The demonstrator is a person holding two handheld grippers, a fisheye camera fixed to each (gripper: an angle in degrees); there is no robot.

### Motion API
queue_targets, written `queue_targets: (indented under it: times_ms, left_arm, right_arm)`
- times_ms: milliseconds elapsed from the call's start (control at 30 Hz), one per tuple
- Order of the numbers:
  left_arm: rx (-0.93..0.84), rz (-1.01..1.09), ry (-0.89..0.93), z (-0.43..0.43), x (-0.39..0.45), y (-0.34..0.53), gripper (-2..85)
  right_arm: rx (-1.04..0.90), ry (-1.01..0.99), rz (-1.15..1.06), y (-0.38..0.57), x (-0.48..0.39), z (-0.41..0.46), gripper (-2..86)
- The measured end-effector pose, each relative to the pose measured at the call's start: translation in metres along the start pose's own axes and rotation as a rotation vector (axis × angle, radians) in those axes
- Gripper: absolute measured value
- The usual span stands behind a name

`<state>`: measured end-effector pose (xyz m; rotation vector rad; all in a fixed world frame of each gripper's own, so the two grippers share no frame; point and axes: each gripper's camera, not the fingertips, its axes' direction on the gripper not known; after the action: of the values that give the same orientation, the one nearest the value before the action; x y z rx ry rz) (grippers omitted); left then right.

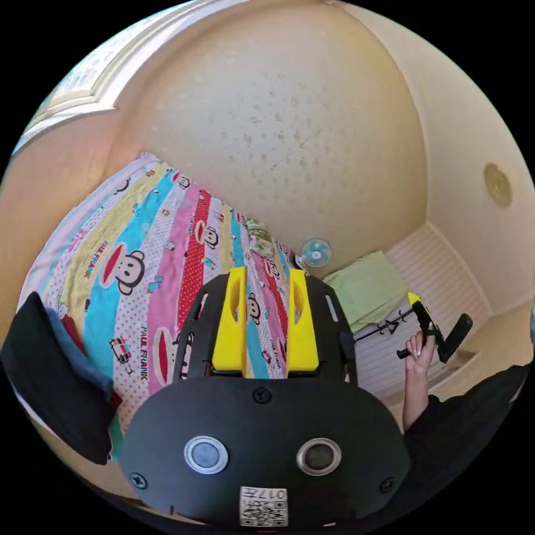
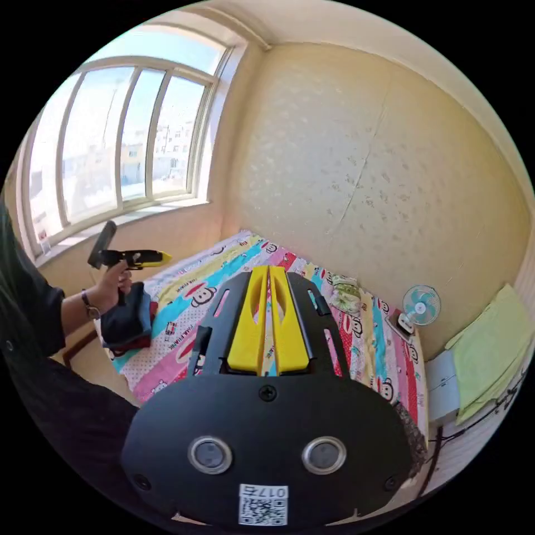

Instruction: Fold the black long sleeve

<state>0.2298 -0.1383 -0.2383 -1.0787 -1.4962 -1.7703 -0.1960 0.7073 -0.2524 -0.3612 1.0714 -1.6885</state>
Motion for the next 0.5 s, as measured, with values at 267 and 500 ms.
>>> queue_targets:
  times_ms: [267, 500]
  left_arm:
    - [-0.370, 0.197, 0.189, 0.172, 0.180, 0.137, 8.8]
    - [-0.491, 0.239, 0.167, 0.253, 0.227, 0.155, 7.9]
  right_arm:
    - [0.335, 0.042, 0.335, 0.101, 0.189, -0.157, 0.6]
    - [0.368, 0.112, 0.513, 0.201, 0.373, -0.262, 1.6]
